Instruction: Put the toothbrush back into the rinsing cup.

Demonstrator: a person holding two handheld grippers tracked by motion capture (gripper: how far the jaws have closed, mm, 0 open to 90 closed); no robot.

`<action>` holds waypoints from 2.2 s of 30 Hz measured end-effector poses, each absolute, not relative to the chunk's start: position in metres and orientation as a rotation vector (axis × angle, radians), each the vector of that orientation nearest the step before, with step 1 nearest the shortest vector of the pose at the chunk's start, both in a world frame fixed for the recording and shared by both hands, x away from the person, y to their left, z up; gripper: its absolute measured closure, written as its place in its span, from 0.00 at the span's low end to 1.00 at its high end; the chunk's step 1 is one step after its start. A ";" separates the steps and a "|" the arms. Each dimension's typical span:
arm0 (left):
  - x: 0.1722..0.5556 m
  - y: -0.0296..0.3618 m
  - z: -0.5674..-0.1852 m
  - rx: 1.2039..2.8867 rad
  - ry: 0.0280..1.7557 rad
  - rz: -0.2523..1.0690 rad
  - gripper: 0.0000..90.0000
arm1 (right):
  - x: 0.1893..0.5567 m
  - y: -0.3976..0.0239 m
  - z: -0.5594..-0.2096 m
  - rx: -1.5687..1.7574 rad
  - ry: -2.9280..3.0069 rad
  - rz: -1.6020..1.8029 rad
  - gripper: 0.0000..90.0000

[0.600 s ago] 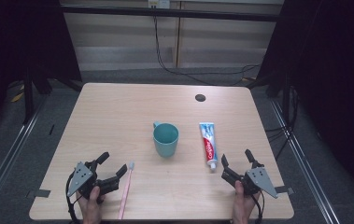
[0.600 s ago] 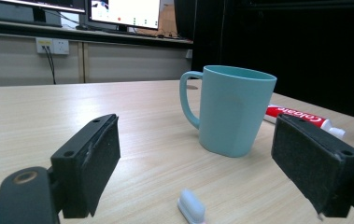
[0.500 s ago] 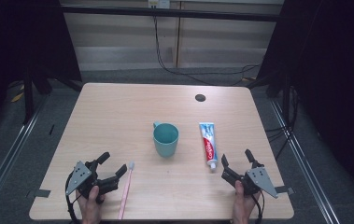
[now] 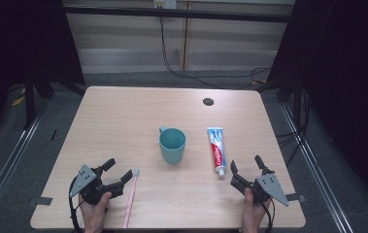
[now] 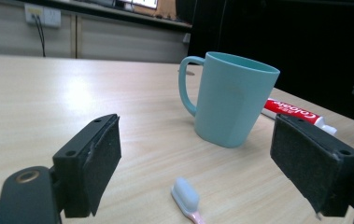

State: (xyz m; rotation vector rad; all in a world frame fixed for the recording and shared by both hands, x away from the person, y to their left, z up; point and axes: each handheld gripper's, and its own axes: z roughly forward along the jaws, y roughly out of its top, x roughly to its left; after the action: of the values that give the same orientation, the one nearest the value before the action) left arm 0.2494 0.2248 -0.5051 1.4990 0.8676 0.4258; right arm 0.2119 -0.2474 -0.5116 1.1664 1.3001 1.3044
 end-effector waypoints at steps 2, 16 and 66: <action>0.249 0.224 -0.502 1.510 0.901 0.410 0.18 | 0.212 -0.247 -0.512 1.171 1.296 1.300 0.15; 0.252 0.222 -0.483 1.666 0.940 0.340 0.27 | 0.211 -0.247 -0.512 1.170 1.299 1.303 0.15; 0.275 0.188 -0.448 2.251 1.222 0.031 0.58 | 0.211 -0.246 -0.512 1.178 1.284 1.289 0.15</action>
State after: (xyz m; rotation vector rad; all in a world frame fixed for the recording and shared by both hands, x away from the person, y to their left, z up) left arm 0.2747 0.1876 -0.4483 2.2506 1.2215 0.0309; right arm 0.2110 -0.2463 -0.5116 1.1779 1.2841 1.2889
